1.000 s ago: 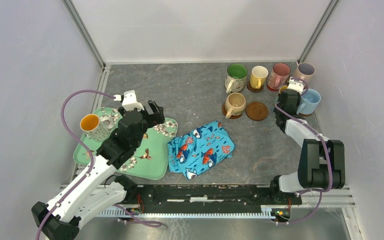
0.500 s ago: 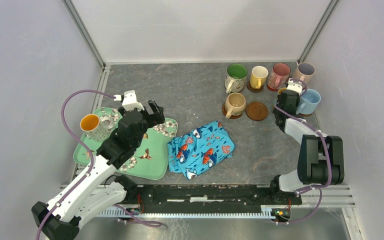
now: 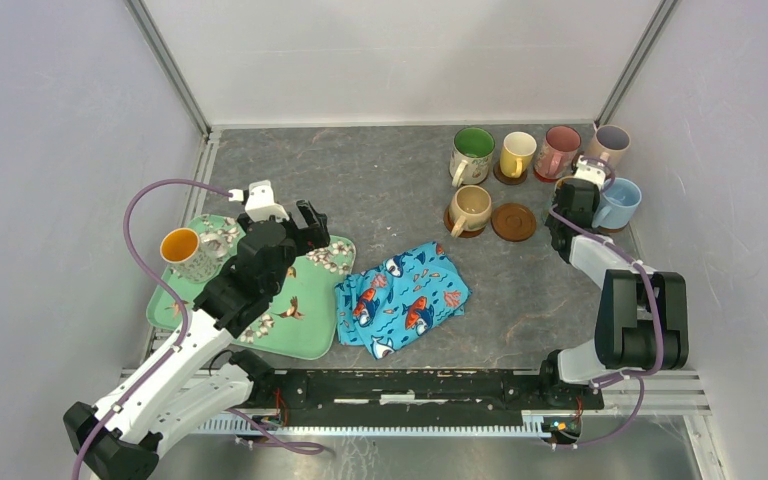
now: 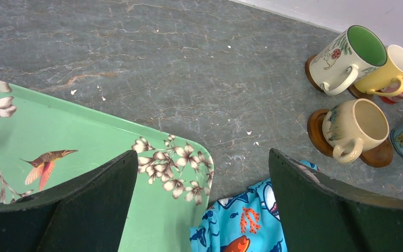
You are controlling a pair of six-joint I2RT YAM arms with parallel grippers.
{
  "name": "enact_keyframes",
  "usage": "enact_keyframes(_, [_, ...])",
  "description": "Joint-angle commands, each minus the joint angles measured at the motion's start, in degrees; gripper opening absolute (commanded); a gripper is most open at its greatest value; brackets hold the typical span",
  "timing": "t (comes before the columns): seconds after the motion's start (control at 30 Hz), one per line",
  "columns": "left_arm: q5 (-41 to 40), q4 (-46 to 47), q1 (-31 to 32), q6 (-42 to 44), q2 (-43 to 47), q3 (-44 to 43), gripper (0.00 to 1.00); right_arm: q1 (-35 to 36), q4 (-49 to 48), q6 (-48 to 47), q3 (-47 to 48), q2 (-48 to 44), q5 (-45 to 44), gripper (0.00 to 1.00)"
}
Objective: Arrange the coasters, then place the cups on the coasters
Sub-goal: Place the cup on the coaster.
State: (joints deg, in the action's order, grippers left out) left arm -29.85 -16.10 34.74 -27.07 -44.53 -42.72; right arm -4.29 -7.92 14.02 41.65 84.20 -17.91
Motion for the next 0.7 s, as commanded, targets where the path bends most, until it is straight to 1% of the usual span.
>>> enact_keyframes(0.0, [-0.7,1.9,0.1,2.6,0.0,-0.3,1.0,-0.3,-0.9,0.9,4.2,-0.8,-0.4,0.38])
enact_keyframes(0.1, [-0.7,1.7,0.2,2.5,0.2,-0.3,1.0,-0.3,1.0,1.1,4.8,-0.9,-0.2,0.43])
enact_keyframes(0.27, [-0.6,1.3,0.1,2.0,0.1,-0.3,1.0,-0.3,4.2,1.5,5.8,-1.8,0.3,0.47])
enact_keyframes(0.43, [-0.4,0.9,0.1,0.6,0.0,-0.6,1.0,-0.3,7.1,0.3,6.1,-4.4,0.9,0.54])
enact_keyframes(0.57, [-0.7,0.2,0.1,-0.5,-0.2,-1.2,1.0,-0.3,7.8,-1.4,5.1,-7.6,1.3,0.66])
enact_keyframes(0.67, [-1.1,-1.0,0.1,-1.3,-0.8,-2.0,1.0,-0.1,10.5,-1.6,4.4,-10.6,2.5,0.75])
